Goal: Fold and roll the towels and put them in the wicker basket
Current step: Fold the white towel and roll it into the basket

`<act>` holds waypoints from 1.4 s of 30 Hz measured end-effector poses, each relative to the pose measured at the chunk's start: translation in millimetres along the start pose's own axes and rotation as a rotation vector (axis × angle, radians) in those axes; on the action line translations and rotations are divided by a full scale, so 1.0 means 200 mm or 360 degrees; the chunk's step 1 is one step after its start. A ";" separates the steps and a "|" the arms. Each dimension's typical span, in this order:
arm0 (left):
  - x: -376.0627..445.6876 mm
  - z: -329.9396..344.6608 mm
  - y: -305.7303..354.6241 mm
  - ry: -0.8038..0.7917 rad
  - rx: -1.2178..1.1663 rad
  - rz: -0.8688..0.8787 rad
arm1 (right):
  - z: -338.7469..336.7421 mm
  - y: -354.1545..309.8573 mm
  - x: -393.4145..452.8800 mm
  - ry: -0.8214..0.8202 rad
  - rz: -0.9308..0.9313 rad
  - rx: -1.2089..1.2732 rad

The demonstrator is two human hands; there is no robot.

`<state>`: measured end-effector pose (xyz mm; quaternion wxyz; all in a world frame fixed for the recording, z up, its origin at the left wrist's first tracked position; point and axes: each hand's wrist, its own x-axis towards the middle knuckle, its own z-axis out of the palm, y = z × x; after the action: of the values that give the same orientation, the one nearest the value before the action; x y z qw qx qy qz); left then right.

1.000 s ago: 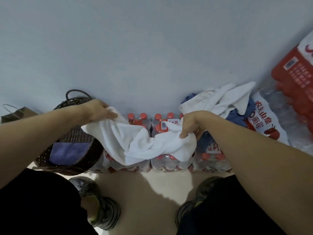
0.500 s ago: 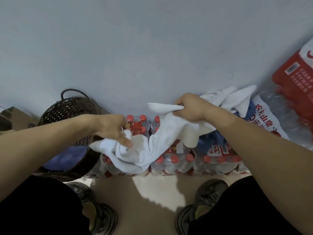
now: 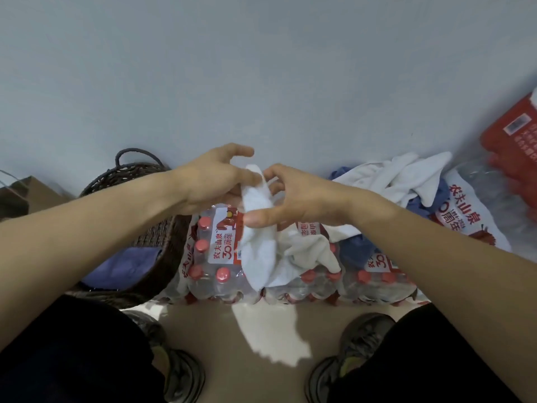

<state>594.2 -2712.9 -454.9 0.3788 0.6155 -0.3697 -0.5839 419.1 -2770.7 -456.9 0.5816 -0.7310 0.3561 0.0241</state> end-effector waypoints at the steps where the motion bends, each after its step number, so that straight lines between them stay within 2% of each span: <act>1: -0.01 0.00 0.01 -0.0099 -0.0117 0.0011 | 0.03 -0.01 0.00 0.0119 -0.0037 -0.0103; 3: -0.04 -0.02 0.03 -0.0297 -0.0116 0.0066 | 0.06 -0.01 0.00 0.0418 -0.0112 -0.0160; 5: -0.05 -0.04 0.03 -0.0329 0.0371 0.0235 | 0.04 -0.02 0.00 0.0594 -0.0149 -0.0104; 7: -0.06 -0.07 0.03 -0.0230 0.0958 0.0412 | 0.01 -0.02 0.00 0.0575 -0.0159 -0.0153; 9: -0.04 -0.09 0.02 -0.0152 0.1223 0.0505 | -0.02 -0.02 -0.01 0.0408 -0.0173 -0.0076; 11: -0.03 -0.09 -0.01 -0.0172 0.1157 0.0490 | -0.08 0.00 -0.03 0.0297 -0.0145 0.0057; 12: -0.01 -0.09 -0.01 -0.0211 0.0973 0.0412 | -0.11 0.02 -0.03 0.0309 -0.0126 0.0088; 15: 0.04 -0.05 -0.06 -0.0286 0.0393 0.0061 | -0.21 0.13 0.00 0.0569 -0.0120 -0.0012; 16: 0.06 -0.03 -0.09 -0.0280 0.0354 0.0016 | -0.22 0.18 0.02 0.0646 -0.0123 -0.0070; 18: 0.10 0.00 -0.15 -0.0252 0.0545 0.0046 | -0.22 0.31 0.10 0.0656 -0.0043 -0.0195; 21: 0.14 0.03 -0.24 -0.0199 0.0796 -0.0047 | -0.20 0.52 0.21 0.0450 0.0326 -0.0513; 24: 0.17 0.00 -0.32 -0.0357 0.1180 -0.0325 | -0.13 0.67 0.29 0.0293 0.0613 -0.0858; 26: 0.19 -0.01 -0.37 -0.0403 0.1327 -0.0420 | -0.04 0.70 0.33 0.0201 0.0639 -0.1005; 28: 0.21 -0.03 -0.40 -0.0353 0.1463 -0.0385 | 0.05 0.69 0.35 0.0062 0.0601 -0.1072; 31: 0.23 -0.04 -0.42 -0.0335 0.1379 -0.0349 | 0.18 0.67 0.32 -0.0087 0.0502 -0.0970; 34: 0.22 -0.05 -0.44 -0.0381 0.1091 -0.0508 | 0.32 0.66 0.30 -0.0417 0.0447 -0.0861; 38: 0.22 -0.06 -0.47 -0.0492 0.0897 -0.0686 | 0.31 0.59 0.28 -0.0811 0.0663 -0.0484; 40: 0.23 -0.11 -0.48 -0.0511 0.1090 -0.0643 | 0.23 0.57 0.30 -0.0780 0.0646 -0.0606; 42: 0.24 -0.19 -0.48 -0.0510 0.1402 -0.0587 | 0.14 0.58 0.32 -0.0545 0.0583 -0.0815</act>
<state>636.1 -2712.9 -561.3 -0.0879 0.6745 -0.5198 -0.5168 414.2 -2785.7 -591.7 0.4167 -0.7625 0.3610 0.3386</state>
